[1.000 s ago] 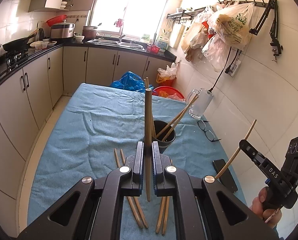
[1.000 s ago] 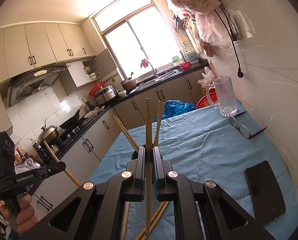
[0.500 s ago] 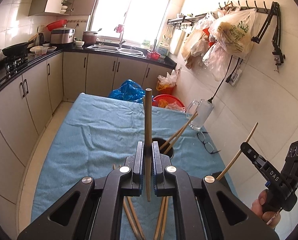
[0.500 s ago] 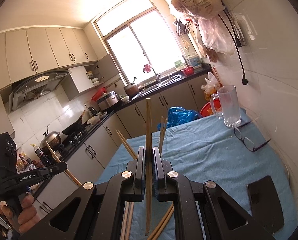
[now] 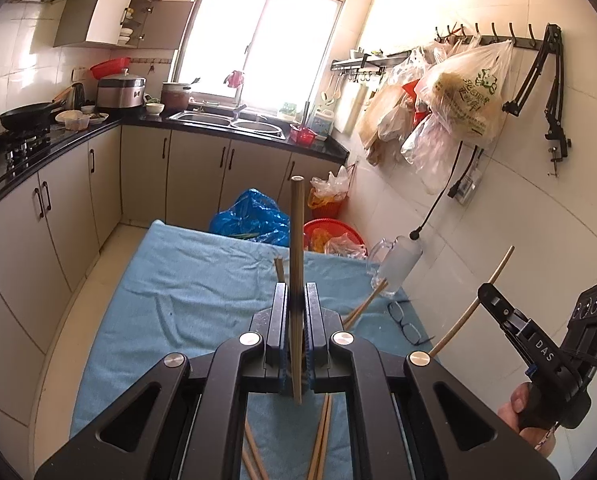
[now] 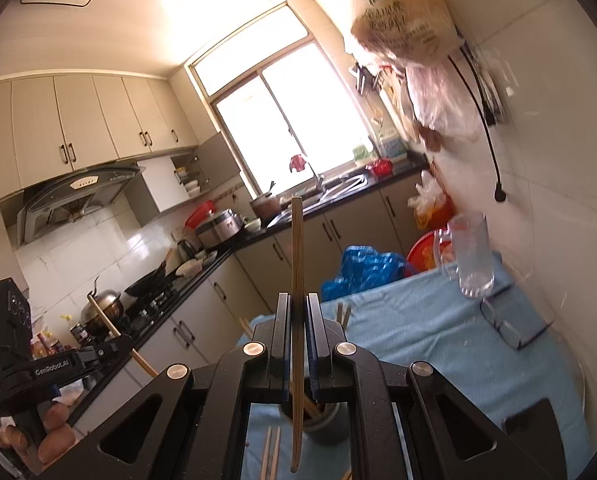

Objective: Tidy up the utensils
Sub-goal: 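Lower the left tool's chopstick into the cup while the right tool lowers its own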

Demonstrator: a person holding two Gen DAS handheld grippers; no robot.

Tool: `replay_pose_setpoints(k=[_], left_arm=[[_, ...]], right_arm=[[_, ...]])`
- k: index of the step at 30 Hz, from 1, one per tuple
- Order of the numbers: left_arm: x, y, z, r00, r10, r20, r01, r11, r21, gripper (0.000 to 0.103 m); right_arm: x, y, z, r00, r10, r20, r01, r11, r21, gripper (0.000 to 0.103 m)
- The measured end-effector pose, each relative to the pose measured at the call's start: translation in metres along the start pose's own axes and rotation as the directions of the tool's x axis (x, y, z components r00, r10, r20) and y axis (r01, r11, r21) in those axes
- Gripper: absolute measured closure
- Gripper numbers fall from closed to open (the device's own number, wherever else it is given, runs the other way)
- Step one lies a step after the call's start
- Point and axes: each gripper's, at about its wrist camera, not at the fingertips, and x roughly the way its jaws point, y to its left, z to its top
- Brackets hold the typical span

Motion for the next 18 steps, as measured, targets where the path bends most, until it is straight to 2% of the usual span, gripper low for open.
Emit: replay_pose_setpoints(k=[10, 18], left_arm=[[0.035, 0.005, 0.019, 1.000, -0.007, 0.004, 0.008, 1.000, -0.031, 0.097], [0.075, 0.020, 0.015, 0.999, -0.002, -0.033, -0.001, 0.997, -0.074, 0.097]], right_arm=[[0.036, 0.001, 0.019, 0.999, -0.033, 0.037, 0.032, 0.999, 0.021, 0.095], [0.067, -0.001, 0.014, 0.995, -0.082, 0.052, 0.082, 0.997, 0.007, 0.095]])
